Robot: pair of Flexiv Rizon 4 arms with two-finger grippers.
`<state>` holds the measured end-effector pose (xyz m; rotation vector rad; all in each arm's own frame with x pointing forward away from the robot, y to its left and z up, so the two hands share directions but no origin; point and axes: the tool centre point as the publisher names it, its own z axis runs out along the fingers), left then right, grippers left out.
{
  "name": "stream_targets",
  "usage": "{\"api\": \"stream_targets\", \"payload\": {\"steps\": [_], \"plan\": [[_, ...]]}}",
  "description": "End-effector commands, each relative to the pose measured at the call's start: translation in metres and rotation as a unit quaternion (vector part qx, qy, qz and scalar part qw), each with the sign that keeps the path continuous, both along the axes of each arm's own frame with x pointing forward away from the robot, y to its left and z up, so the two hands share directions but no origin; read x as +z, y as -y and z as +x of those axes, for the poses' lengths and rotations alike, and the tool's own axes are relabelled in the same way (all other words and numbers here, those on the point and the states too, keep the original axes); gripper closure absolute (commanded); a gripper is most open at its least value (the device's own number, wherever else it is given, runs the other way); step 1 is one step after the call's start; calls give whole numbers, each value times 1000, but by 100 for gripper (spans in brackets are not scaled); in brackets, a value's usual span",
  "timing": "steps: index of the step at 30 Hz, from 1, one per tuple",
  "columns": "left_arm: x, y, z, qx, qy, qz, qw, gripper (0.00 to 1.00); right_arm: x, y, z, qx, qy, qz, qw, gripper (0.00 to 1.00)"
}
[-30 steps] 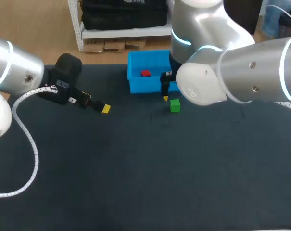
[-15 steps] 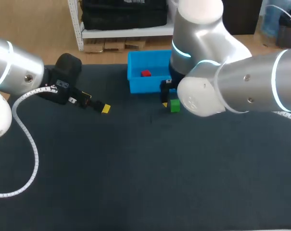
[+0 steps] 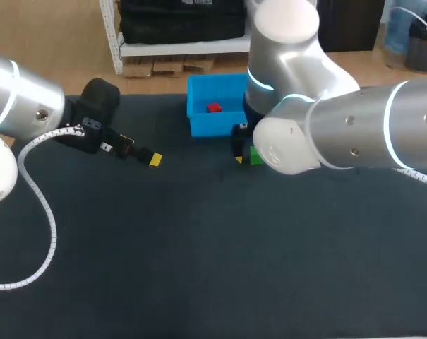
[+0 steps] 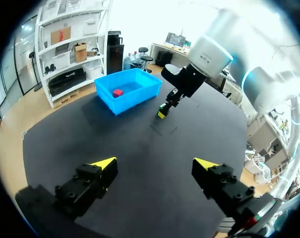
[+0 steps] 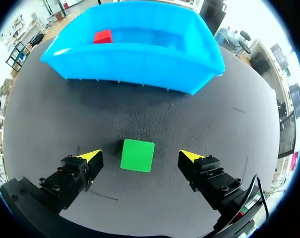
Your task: Use the left arm to pick the red cube and place it into the blue plastic box first, then use the right arm to grasp the green cube and put it into the same blue plastic box after the first action is fully finished.
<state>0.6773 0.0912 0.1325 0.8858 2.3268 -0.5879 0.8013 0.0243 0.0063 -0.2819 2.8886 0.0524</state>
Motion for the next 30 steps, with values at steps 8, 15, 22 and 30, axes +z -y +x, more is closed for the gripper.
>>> {"api": "stream_targets", "payload": {"steps": [8,15,22,30], "plan": [[-1,-2,-1,-2,2,-3,1000,0,-5,-3,4,3,-5,-2,1000,0],[-1,-2,-1,-2,2,-3,1000,0,-8,-7,5,2,-8,-2,1000,0],[-1,-2,-1,-2,2,-3,1000,0,-10,-9,6,-2,-9,-5,1000,6],[-1,-2,-1,-2,2,-3,1000,0,-11,-7,7,-6,-8,-9,1000,100]]}}
